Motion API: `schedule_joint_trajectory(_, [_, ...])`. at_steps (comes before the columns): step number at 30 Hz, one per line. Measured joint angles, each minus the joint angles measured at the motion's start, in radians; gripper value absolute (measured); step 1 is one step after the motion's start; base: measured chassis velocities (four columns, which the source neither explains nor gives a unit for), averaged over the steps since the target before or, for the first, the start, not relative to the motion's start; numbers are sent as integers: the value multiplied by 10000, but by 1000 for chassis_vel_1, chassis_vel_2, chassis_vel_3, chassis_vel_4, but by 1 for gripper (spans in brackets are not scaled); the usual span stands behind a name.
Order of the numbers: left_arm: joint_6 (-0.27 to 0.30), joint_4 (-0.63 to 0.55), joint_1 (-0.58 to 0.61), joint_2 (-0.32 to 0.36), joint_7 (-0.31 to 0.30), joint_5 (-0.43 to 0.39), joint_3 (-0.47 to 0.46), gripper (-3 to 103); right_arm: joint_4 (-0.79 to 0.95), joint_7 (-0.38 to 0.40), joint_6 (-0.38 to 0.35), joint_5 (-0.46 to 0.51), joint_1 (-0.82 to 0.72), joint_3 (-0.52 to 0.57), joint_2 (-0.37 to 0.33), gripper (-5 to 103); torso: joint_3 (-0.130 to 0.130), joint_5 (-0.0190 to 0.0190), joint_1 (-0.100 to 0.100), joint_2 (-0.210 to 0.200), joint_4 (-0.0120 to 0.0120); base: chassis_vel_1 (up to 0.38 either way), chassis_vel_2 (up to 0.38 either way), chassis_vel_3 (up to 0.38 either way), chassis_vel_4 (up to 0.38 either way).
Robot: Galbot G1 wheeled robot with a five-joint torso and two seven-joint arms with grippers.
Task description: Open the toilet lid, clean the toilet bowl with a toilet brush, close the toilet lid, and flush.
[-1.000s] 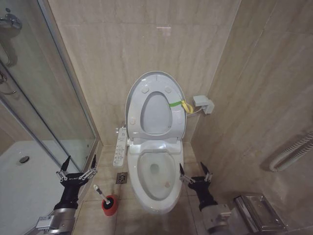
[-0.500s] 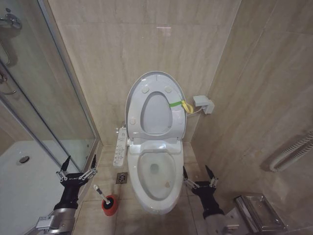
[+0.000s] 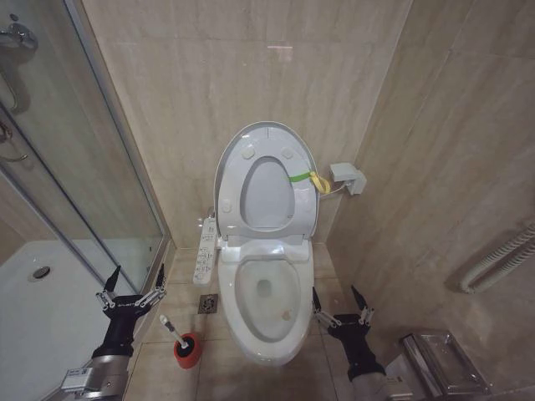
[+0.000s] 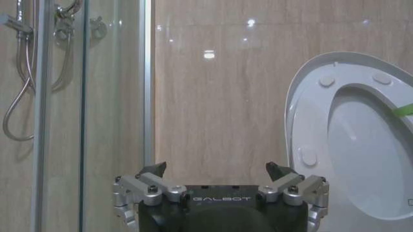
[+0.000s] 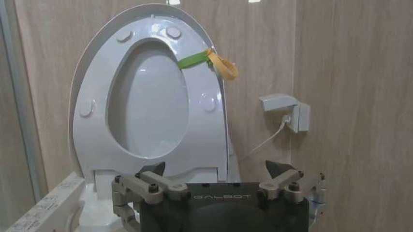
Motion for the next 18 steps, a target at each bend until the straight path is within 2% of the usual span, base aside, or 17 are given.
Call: schedule_joint_trajectory(18, [0, 0, 0, 0, 0, 0, 0, 100, 638, -355, -30, 74, -406, 238, 251, 100, 0, -1, 0, 0, 0, 0, 0, 0, 0])
